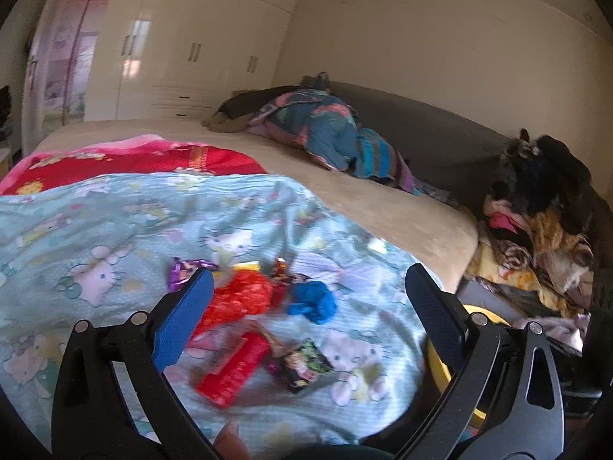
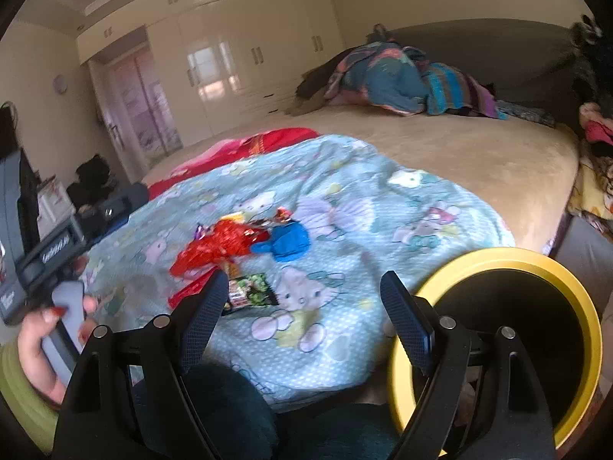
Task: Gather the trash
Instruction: 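Move the right tool back over the trash on the blanket, then grasp the green snack packet with the right tool while the left tool grasps the red bag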
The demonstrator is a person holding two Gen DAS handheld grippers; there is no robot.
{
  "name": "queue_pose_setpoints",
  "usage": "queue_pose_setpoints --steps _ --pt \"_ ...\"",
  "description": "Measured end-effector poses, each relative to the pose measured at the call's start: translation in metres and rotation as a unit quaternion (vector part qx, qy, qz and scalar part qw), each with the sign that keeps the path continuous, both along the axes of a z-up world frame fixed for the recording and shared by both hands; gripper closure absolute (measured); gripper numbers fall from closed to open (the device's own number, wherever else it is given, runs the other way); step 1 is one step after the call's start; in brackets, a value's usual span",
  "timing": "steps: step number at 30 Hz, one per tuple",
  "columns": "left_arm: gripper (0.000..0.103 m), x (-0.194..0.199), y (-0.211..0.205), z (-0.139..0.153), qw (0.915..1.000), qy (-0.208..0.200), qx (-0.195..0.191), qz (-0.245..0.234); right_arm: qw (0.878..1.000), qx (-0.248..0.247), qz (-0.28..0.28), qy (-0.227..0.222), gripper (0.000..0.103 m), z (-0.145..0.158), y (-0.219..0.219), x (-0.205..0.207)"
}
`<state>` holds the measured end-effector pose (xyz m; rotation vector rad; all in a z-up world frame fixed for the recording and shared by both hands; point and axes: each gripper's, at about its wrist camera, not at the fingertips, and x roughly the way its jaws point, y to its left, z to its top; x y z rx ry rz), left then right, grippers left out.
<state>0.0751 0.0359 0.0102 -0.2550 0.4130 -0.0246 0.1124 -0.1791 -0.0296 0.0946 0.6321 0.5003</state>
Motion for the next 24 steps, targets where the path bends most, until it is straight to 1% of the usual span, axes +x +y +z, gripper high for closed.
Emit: queue_pose_setpoints --steps 8,14,19,24 --pt "0.011 -0.002 0.037 -0.006 0.9990 0.010 -0.011 0.042 0.999 -0.016 0.045 0.021 0.024 -0.011 0.034 0.009" --pt "0.011 0.000 0.060 -0.017 0.9971 0.030 -0.017 0.068 0.993 -0.051 0.102 0.033 0.024 -0.023 0.067 0.013" --pt "0.011 0.003 0.072 -0.029 0.9959 0.048 -0.019 0.074 0.986 -0.075 0.139 0.047 0.024 -0.035 0.092 0.021" --pt "0.011 0.007 0.085 -0.047 0.9937 0.076 -0.034 0.075 0.979 -0.099 0.167 0.064 0.024 -0.049 0.113 0.032"
